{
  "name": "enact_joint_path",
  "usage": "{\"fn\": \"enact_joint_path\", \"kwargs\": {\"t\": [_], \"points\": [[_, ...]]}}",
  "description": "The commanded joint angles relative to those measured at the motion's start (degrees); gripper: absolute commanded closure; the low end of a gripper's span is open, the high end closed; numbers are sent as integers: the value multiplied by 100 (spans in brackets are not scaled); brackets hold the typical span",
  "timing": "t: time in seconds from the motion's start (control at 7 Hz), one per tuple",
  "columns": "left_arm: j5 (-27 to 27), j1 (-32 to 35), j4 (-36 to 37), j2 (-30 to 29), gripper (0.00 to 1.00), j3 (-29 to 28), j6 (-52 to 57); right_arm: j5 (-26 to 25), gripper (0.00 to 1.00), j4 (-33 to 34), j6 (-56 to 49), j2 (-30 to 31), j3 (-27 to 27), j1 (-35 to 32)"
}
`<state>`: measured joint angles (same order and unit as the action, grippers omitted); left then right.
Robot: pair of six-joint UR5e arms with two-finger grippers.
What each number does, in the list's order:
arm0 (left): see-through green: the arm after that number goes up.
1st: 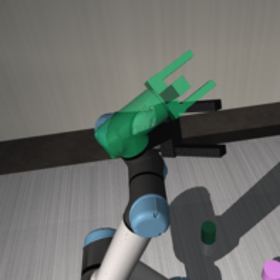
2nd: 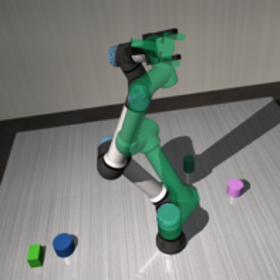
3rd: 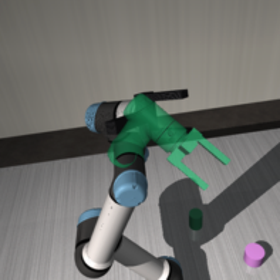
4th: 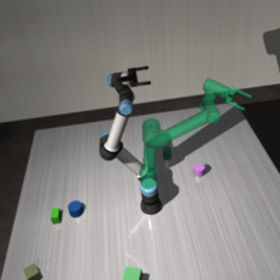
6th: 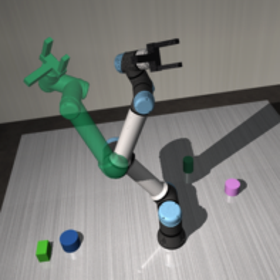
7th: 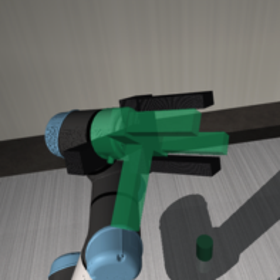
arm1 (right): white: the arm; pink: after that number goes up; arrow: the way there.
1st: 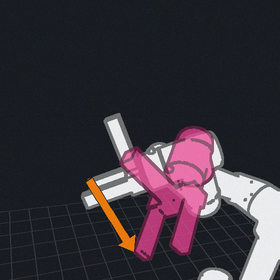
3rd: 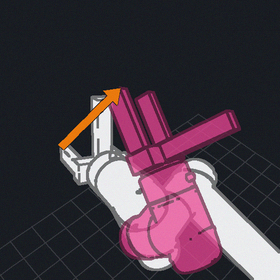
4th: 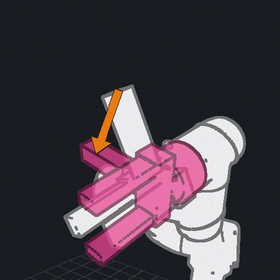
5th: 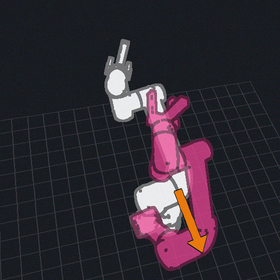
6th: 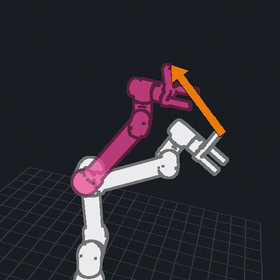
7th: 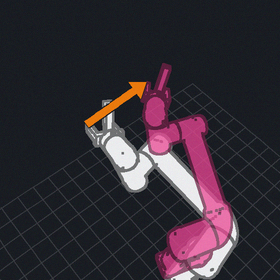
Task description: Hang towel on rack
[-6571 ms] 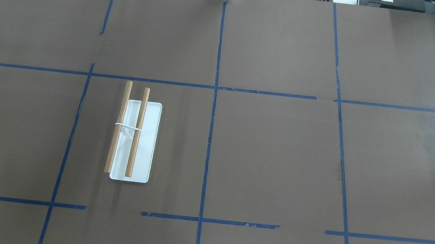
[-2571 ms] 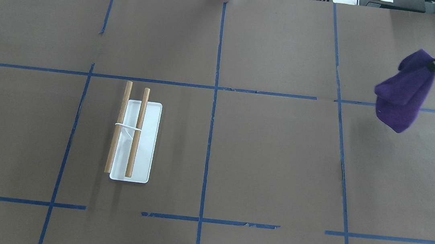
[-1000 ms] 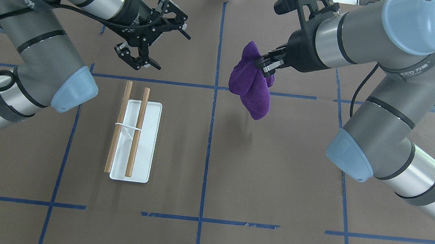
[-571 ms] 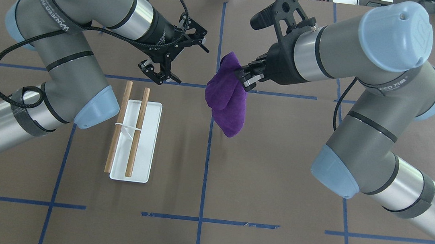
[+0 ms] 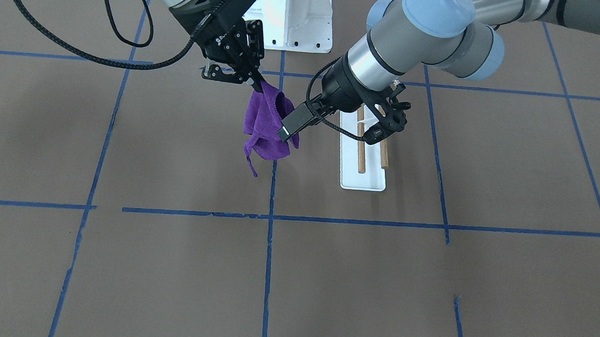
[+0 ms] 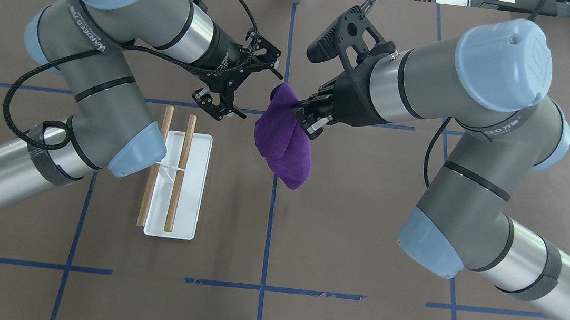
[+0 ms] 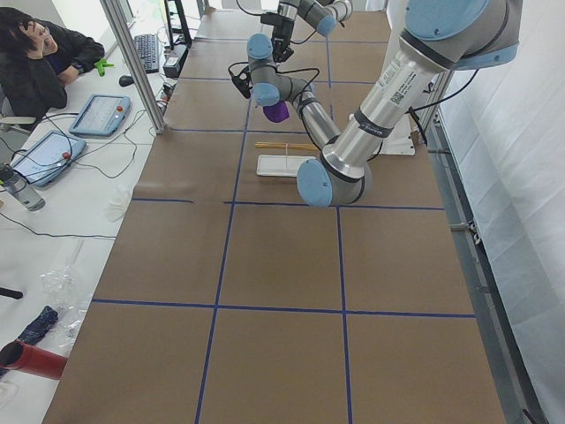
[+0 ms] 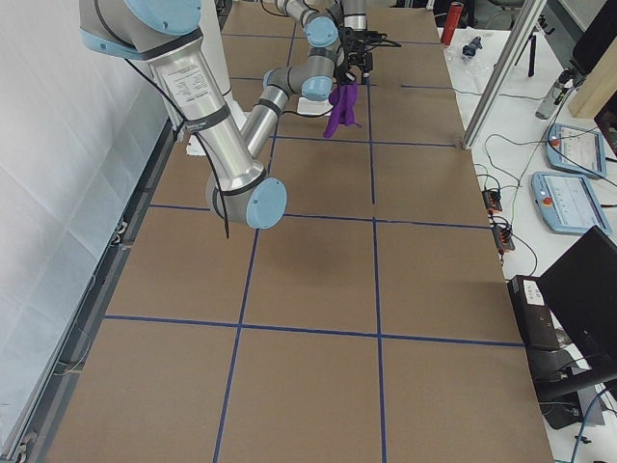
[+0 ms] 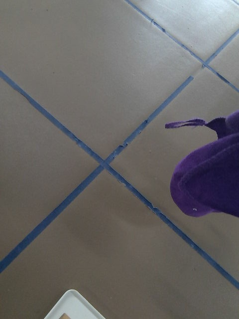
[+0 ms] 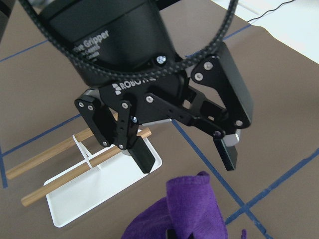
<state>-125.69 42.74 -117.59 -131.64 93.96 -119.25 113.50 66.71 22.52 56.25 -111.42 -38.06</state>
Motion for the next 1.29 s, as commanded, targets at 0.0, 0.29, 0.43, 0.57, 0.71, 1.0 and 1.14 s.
{"fn": "enact_joint_path", "kwargs": {"t": [0.0,0.29,0.43,0.57,0.71,1.0,1.14], "points": [[70,-151,-9,-29,9,-36,7,-3,100,0,-2,-27,-64,27],[71,-240,-376,32,62,-44,24,-3,100,0,-2,-36,-47,27],[71,-249,-526,42,66,-70,33,-3,100,-9,-2,-36,-55,27],[71,-258,-537,50,91,-62,42,-3,100,-9,-2,-36,-55,27],[71,-258,-537,59,100,-53,68,-3,100,-9,-2,-36,-55,27],[71,-249,-519,129,100,-1,164,32,100,-18,50,-18,-46,27],[71,-223,-519,130,100,8,174,23,31,-18,138,-9,-46,27]]}}
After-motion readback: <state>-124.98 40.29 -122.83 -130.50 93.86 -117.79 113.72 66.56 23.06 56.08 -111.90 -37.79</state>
